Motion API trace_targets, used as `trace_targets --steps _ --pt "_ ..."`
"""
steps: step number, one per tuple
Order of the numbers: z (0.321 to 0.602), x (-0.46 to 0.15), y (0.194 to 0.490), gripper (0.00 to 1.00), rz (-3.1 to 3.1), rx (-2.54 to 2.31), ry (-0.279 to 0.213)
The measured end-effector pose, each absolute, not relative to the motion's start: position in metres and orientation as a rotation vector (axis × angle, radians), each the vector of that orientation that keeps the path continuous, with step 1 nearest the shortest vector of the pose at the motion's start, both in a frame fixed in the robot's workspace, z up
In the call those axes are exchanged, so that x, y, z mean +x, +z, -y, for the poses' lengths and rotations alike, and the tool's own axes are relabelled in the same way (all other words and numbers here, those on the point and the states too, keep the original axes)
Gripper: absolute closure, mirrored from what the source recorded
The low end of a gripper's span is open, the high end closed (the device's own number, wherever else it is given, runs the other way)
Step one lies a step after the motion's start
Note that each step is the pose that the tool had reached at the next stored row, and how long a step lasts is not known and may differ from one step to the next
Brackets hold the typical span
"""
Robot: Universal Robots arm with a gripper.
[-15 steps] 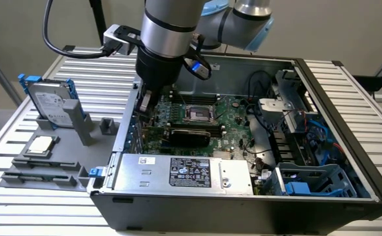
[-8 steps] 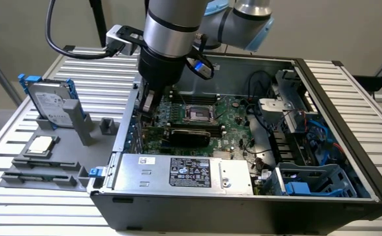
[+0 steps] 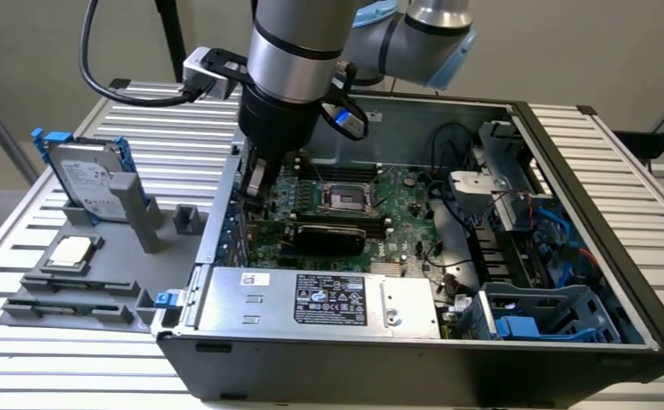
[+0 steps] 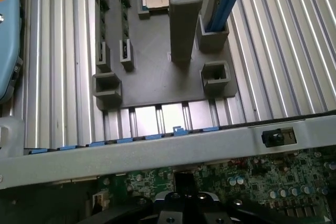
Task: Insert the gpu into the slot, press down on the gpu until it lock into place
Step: 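Press down on the gpu until it lock into place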
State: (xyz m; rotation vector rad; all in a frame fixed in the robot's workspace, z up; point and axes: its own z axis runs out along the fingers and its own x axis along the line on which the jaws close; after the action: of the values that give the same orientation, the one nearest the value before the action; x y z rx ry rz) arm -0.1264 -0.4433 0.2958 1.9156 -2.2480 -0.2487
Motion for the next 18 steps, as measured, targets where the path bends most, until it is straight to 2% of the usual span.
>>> trace_targets --steps 18 --pt "0.4415 -0.1271 0.2960 0.89 2.242 1.906 -0.231"
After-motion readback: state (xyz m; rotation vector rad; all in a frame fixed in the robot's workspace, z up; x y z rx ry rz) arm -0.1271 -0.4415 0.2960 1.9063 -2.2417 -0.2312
